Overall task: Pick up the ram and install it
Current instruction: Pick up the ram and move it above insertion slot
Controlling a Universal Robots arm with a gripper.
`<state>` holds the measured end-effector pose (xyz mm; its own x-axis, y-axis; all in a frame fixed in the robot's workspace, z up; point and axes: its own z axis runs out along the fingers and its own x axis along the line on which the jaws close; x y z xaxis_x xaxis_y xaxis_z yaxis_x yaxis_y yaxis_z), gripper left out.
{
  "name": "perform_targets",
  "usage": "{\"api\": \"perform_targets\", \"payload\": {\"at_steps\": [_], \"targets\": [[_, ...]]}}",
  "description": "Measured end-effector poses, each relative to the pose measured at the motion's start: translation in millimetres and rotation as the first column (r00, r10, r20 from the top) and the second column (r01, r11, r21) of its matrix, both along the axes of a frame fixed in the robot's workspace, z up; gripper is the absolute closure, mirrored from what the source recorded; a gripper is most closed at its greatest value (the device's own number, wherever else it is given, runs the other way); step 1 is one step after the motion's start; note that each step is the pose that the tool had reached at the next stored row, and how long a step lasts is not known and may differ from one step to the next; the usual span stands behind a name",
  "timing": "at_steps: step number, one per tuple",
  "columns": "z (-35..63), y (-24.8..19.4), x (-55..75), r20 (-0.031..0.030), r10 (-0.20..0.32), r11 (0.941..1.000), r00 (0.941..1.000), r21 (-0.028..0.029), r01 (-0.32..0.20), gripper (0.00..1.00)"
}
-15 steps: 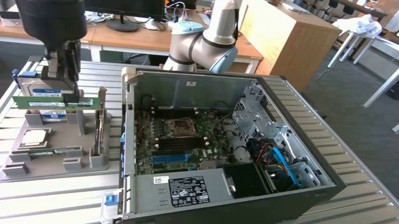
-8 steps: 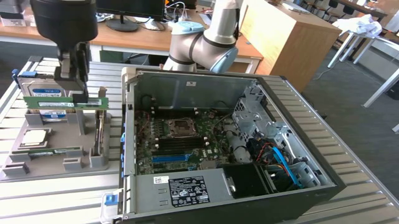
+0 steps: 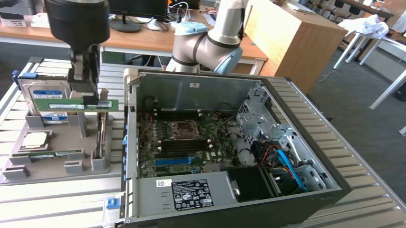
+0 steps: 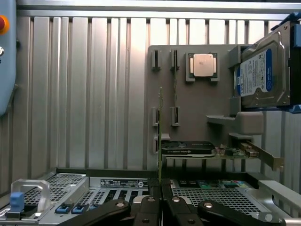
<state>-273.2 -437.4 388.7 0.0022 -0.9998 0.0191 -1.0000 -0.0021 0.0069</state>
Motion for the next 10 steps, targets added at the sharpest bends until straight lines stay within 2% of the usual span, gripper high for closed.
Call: {"api": "perform_targets", "payload": {"at_steps": [10], "targets": [[0.0,0.0,17.2,-0.0001,0.000,1.0000,1.0000,0.0001,0.000,0.88]]}}
